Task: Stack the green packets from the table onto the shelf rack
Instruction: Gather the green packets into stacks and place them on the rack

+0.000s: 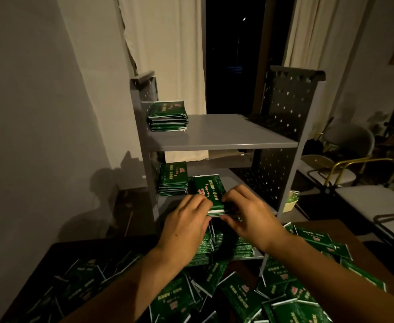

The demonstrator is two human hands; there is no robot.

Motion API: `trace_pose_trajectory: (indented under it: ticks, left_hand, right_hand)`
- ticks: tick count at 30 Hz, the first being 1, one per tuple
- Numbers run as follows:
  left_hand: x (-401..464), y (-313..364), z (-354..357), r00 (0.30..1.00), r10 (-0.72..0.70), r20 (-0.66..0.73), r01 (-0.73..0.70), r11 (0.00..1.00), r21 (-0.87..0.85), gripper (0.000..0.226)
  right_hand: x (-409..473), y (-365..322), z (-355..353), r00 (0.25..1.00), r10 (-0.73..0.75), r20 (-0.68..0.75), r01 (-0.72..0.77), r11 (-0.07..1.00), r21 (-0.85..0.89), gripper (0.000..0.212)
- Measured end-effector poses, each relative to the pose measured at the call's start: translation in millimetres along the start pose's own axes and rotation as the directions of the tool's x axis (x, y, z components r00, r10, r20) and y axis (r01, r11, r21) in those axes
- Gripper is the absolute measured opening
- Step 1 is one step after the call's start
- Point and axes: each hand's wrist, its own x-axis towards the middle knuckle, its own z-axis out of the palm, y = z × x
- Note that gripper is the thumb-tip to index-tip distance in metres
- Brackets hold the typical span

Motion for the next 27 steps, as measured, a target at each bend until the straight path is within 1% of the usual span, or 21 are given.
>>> trace_pose_trajectory:
  ticks: [3,7,9,12,14,16,21,23,27]
  left_hand:
    - [7.2,0.5,4.3,1.000,-0.015,0.009,0.015,0.997,0.072,0.031]
    - [19.3,1.6,8.3,0.997,-0.032,0.073,0.014,0.973,0.230,0.055]
    - [30.2,3.0,10.3,0.995,-0.040,0.090,0.011,0.954,0.301,0.059]
    - [49.2,2.8,15.2,0.992,-0.068,0.102,0.024,0.922,0.387,0.049]
    - [56.8,1.7,18.4,0.992,-0.080,0.102,0.027,0.895,0.446,0.039]
    - [60.3,0.2,20.7,0.991,-0.089,0.100,0.030,0.872,0.488,0.034]
    - [64.4,-3.4,23.3,0.991,-0.110,0.078,0.048,0.828,0.558,0.030]
    - [64.1,-3.6,22.9,0.986,-0.133,0.101,0.054,0.826,0.561,0.032]
    - [65.5,-6.4,20.9,0.982,-0.163,0.096,0.081,0.822,0.564,0.032]
  right_hand:
    - [8.0,2.3,3.7,1.000,0.014,-0.027,-0.015,1.000,-0.006,0.034]
    - [23.0,2.5,9.1,0.996,0.056,-0.069,-0.057,0.998,-0.007,0.031]
    - [33.4,4.0,11.8,0.994,0.080,-0.081,-0.081,0.997,-0.011,0.028]
    - [47.7,7.5,15.0,0.989,0.122,-0.088,-0.124,0.992,-0.027,0.025]
    - [53.3,8.9,16.7,0.987,0.132,-0.089,-0.134,0.991,-0.021,0.025]
    - [58.0,9.9,18.1,0.988,0.133,-0.084,-0.134,0.991,-0.007,0.024]
    - [66.2,11.8,21.2,0.989,0.127,-0.076,-0.126,0.992,0.026,0.023]
    - [67.6,11.6,22.7,0.990,0.122,-0.074,-0.120,0.993,0.022,0.022]
    - [68.2,8.9,19.0,0.996,0.087,-0.022,-0.087,0.996,0.010,0.029]
